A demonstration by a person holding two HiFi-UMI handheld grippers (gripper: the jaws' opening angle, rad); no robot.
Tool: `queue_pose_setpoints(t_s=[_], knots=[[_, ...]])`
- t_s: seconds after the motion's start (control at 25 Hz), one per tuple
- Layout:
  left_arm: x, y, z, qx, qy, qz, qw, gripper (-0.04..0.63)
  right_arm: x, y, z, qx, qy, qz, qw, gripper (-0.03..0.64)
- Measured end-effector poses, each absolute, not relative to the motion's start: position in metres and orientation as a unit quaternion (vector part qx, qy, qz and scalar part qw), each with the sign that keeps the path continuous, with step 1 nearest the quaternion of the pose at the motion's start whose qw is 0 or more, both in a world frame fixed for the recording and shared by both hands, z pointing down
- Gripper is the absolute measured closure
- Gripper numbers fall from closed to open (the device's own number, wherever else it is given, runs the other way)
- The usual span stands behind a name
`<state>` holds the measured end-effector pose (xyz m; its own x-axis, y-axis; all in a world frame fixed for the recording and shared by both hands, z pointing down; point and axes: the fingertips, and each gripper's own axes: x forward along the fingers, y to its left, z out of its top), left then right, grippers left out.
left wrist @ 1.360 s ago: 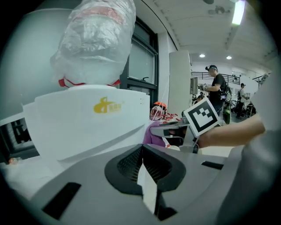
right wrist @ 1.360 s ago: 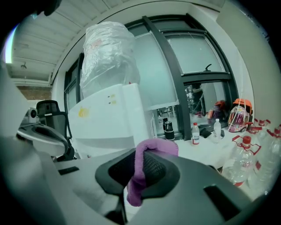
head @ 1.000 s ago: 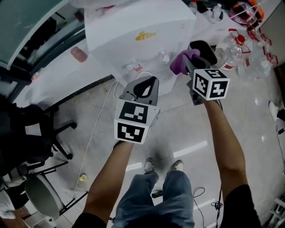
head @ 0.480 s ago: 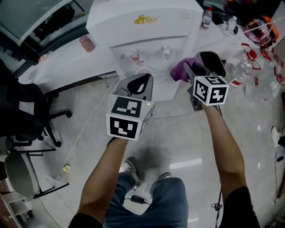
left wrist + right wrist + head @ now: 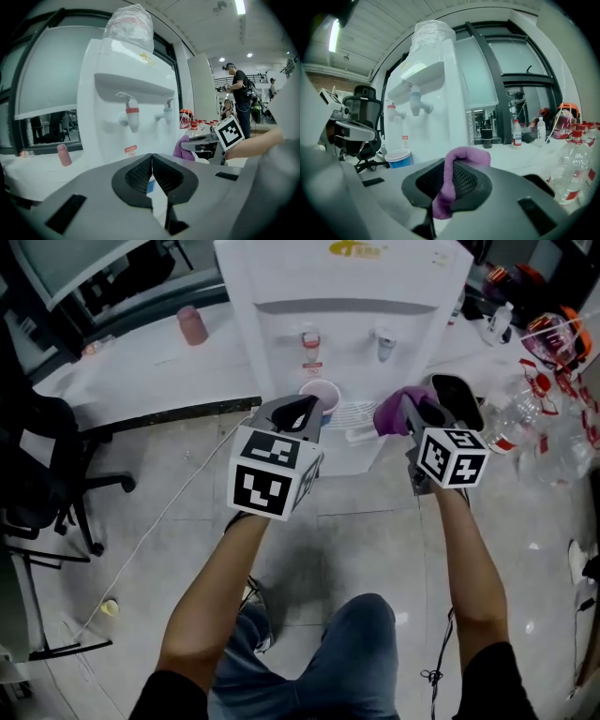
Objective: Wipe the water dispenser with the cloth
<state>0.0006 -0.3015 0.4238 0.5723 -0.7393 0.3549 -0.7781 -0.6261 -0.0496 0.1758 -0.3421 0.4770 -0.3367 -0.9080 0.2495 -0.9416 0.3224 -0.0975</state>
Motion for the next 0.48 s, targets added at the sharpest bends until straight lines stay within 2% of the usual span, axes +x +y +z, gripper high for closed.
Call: queue_pose_setpoints(t_s=[0.48], knots=[[-0.023,-0.309,0.424,0.877,-0.459,0.140,0.013,0.569,0.154,-0.325,0.449,0.550,-0.832,0.049,0.044,0.584]])
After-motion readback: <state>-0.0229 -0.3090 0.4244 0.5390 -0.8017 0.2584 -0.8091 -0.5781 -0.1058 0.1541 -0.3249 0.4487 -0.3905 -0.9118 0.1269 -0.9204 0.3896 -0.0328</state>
